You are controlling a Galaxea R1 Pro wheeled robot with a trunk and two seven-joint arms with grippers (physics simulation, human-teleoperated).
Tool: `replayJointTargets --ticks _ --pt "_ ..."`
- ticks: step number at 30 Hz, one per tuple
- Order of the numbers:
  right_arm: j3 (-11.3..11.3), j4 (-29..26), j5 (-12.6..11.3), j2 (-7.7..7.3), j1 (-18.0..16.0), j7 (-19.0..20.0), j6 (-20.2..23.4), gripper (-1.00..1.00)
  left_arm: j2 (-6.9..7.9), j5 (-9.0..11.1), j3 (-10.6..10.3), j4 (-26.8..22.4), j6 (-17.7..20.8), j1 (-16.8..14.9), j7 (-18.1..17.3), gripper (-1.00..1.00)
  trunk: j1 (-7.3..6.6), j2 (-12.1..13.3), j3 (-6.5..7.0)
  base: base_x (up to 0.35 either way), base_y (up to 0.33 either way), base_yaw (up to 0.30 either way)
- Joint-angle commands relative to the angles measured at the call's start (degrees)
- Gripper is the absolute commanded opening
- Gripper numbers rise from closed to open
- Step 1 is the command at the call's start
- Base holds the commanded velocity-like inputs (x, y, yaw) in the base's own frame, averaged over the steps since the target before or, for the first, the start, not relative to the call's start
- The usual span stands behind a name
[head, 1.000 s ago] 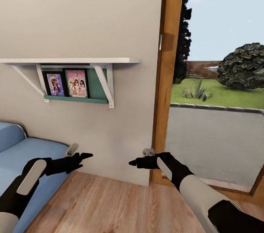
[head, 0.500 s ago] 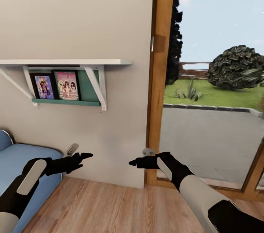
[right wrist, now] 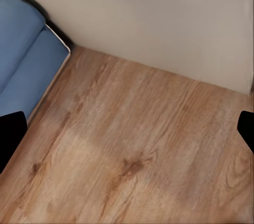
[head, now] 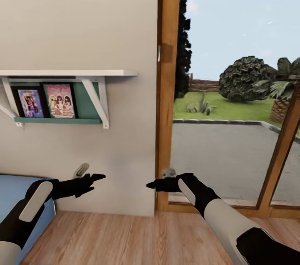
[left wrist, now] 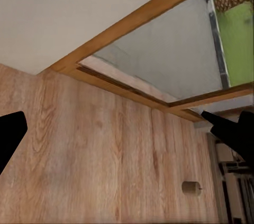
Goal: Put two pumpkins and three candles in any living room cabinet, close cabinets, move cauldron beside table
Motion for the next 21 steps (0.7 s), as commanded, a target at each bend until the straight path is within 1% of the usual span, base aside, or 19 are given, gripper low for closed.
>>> replayJointTargets --ticks 1,8,13,19,21 --pt "0.2 0.0 -0.1 -0.01 -0.1 0.0 0.2 1.0 0.04 -0.5 0.0 0.0 0.1 0.0 -0.6 1.0 -0.01 0.0 0.0 0.0 0.001 -0.217" --pt "0.1 0.0 -0.1 -0.01 -0.1 0.1 0.2 1.0 0.04 -0.5 0.0 0.0 0.1 0.0 -0.6 1.0 -0.01 0.0 0.45 0.0 0.0 -0.218" --pt "0.1 0.0 0.1 -0.01 -0.1 1.7 0.2 1.0 0.04 -0.5 0.0 0.0 0.1 0.0 -0.6 1.0 -0.01 0.0 0.76 0.0 0.0 -0.221" --pt "0.1 0.0 0.1 -0.01 -0.1 2.1 0.2 1.0 0.04 -0.5 -0.1 0.0 0.1 0.0 -0.6 1.0 -0.01 0.0 1.15 0.0 0.0 -0.223" --pt "0.1 0.0 0.1 -0.01 -0.1 2.1 0.2 1.0 0.04 -0.5 -0.1 0.0 0.1 0.0 -0.6 1.0 -0.01 0.0 1.21 0.0 0.0 -0.139"
